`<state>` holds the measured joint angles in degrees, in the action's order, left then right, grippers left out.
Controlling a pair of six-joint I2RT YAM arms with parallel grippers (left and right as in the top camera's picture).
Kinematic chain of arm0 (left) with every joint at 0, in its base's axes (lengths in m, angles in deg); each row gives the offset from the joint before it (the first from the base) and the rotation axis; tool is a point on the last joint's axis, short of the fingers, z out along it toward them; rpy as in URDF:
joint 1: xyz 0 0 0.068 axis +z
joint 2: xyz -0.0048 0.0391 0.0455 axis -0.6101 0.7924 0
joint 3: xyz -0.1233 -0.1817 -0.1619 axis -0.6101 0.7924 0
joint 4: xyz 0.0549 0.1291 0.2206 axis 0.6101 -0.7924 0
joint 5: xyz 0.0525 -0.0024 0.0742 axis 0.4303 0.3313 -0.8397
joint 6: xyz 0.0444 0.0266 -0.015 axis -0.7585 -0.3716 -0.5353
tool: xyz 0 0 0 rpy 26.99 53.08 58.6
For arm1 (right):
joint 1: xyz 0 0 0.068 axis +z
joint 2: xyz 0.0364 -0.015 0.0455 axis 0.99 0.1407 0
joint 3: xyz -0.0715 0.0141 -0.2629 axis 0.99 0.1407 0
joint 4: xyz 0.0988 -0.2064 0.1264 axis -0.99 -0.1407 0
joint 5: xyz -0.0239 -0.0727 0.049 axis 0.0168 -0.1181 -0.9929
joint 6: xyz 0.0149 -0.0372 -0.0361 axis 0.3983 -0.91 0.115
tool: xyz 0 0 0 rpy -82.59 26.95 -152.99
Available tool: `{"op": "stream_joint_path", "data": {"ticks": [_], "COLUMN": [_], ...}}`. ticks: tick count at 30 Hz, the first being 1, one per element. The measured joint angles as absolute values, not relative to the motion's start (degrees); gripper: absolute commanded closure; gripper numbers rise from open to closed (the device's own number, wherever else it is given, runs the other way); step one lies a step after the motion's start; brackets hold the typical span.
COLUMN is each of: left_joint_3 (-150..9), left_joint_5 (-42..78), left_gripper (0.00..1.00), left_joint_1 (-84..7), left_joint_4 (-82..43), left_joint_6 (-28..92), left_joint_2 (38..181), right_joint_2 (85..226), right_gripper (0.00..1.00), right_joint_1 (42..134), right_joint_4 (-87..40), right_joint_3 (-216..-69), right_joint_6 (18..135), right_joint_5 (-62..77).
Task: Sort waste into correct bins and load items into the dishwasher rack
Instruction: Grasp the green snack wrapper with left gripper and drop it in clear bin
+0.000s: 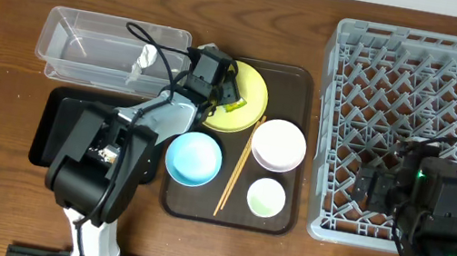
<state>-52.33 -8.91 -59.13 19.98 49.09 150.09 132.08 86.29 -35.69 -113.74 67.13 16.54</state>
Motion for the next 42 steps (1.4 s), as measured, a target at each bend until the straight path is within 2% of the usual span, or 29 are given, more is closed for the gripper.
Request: {"op": "stream_joint_path", "data": {"ticks": [2,6,15,25,37,42], "left_joint_3": [-52.3,-52.4,-52.7,-52.8,-52.8,-52.8], "left_joint_5": [-9.1,-9.8,-10.1,-10.0,-9.9,-9.9], "left_gripper": [0.4,0.65,0.94,0.94,0.94,0.94], "left_joint_1": [-59.1,-59.1,-59.1,-59.1,-58.8,-55.4], "left_joint_4": [20.1,20.0,17.1,11.2,1.8,1.4], "left_joint_6": [49.1,49.6,50.1,46.8,44.5,43.6], "left_joint_2": [150.2,150.6,150.9,147.7,131.2,126.1], "right_joint_2": [132.1,132.1,132.1,132.1,132.1,132.1], "right_gripper": [0.01,0.01,0.01,0.01,0.01,0.01], "right_joint_1": [86.3,86.3,86.3,86.3,86.3,86.3], "right_joint_4": [-35.7,-35.7,-35.7,-35.7,-35.8,-35.8], "right_joint_3": [-113.7,-113.7,-113.7,-113.7,-113.7,-113.7], "right_joint_6": [67.1,67.1,67.1,67.1,67.1,67.1], "right_joint_5": [16.5,16.5,16.5,16.5,16.5,16.5]}}
